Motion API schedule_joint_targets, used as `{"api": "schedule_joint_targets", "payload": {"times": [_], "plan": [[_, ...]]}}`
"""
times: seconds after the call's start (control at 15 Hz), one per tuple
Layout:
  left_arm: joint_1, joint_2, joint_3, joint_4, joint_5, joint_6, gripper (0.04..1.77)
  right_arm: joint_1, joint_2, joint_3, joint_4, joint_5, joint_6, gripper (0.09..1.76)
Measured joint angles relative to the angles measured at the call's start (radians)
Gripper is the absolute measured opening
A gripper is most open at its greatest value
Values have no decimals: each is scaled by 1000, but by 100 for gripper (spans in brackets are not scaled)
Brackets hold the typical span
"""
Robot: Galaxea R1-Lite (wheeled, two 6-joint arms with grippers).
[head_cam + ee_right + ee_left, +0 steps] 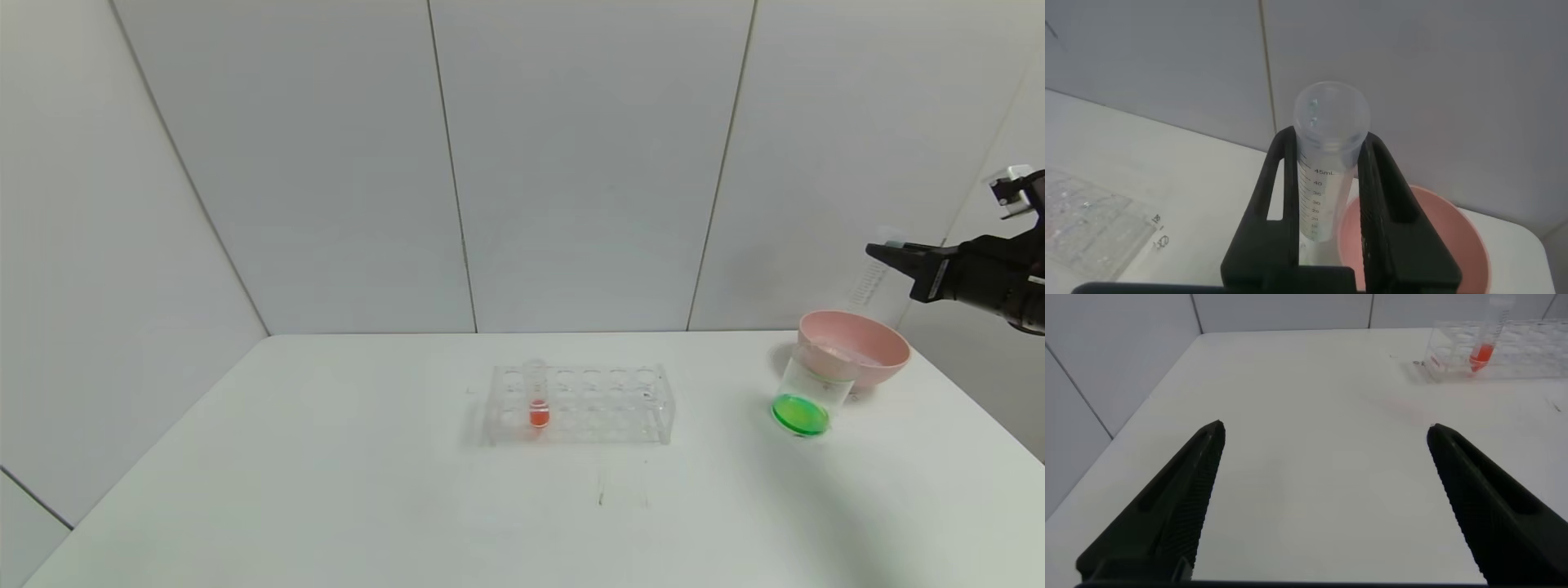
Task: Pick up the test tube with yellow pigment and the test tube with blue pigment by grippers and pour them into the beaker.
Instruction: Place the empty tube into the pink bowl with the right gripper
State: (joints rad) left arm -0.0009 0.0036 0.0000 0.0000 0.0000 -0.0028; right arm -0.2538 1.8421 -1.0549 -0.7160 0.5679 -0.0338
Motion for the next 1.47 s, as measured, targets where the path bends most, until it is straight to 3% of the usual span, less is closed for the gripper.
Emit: {"api": "schedule_joint_targets", "payload": {"times": [0.47,1.0,1.47], "plan": [[0,0,0,0,0,0,176,-69,276,-208,-38,0,0,49],[1,0,0,0,0,0,176,-54,426,-297,-74,-2,1,49],[0,0,0,0,0,0,176,-41,444,-295,-82,-1,-1,117]]}}
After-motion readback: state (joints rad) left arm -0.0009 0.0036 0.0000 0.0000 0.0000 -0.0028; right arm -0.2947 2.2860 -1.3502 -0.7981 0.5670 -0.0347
